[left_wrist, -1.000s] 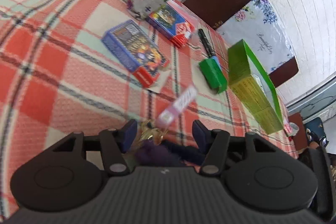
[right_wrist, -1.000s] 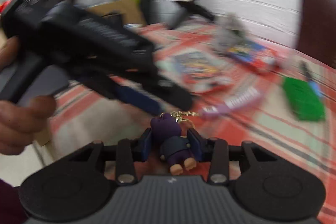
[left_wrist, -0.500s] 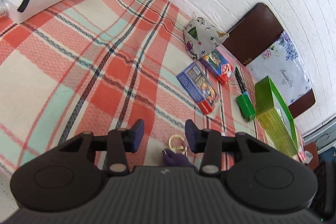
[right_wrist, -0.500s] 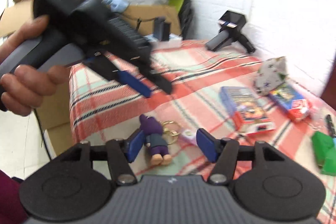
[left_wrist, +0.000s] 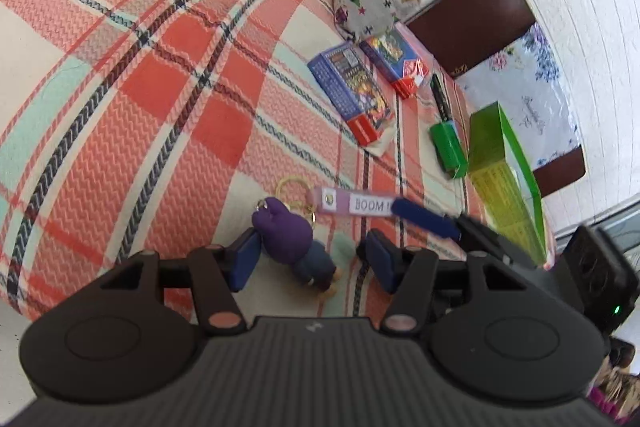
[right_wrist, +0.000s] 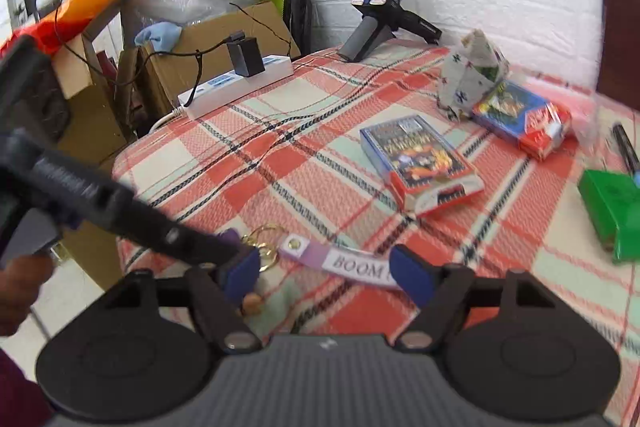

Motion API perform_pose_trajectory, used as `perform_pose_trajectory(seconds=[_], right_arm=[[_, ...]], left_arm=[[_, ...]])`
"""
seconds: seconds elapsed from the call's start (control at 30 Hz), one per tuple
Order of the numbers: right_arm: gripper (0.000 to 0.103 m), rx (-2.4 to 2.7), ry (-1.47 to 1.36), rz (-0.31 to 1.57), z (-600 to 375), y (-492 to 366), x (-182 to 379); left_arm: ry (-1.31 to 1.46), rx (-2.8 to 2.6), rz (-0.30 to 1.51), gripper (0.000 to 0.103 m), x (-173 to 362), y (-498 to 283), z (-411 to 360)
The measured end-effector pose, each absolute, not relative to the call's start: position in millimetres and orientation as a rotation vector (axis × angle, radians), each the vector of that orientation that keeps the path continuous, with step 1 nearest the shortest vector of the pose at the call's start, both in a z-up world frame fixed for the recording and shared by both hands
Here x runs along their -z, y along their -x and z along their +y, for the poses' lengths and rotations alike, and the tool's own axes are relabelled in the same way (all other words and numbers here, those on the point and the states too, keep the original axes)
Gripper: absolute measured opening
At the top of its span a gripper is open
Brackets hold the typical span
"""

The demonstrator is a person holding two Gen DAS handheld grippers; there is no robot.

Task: Organize objects
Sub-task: 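Move the left gripper to the purple figure keychain, then grasp the purple figure with the left gripper and lift the keychain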

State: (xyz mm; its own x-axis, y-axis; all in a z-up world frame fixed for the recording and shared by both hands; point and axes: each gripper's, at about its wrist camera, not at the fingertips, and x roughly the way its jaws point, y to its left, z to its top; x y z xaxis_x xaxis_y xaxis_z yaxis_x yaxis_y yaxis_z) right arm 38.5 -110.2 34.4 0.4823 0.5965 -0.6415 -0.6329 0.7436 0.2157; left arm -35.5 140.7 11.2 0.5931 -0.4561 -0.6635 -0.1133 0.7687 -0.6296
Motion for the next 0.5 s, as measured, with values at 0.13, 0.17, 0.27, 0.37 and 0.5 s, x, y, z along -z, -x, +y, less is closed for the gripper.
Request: perform_pose_trajectory(seconds=[0.13,0.17,0.27,0.37,0.5], right_arm=[[0.078,-0.751,0.166,0.699,-101.2,-30.9,-35.9],[0.078,-0.748,0.193,0.678,-99.2,-29.9,-37.2],[0.078,-0.742,0.238,0.651,-94.8,-33.1,-39.3],[0.079,-0.711,0.260,0.648,-95.4,-42.9,-35.3],[0.085,-0.732,0.206,0.714,-109.2,-58.2,-24.6]], left_arm=[[0.736,0.209,0.942,0.060,-11.4,32.2,143.3],[0.727,0.204,0.941,0.060,-12.2,33.0,141.1],[0.707,0.197,0.941,0.060,-12.7,35.0,135.9],[0.709,0.185,0.936,0.060,-11.3,33.9,133.8],[0.719,0.186,0.933,0.060,-10.1,31.5,132.8]])
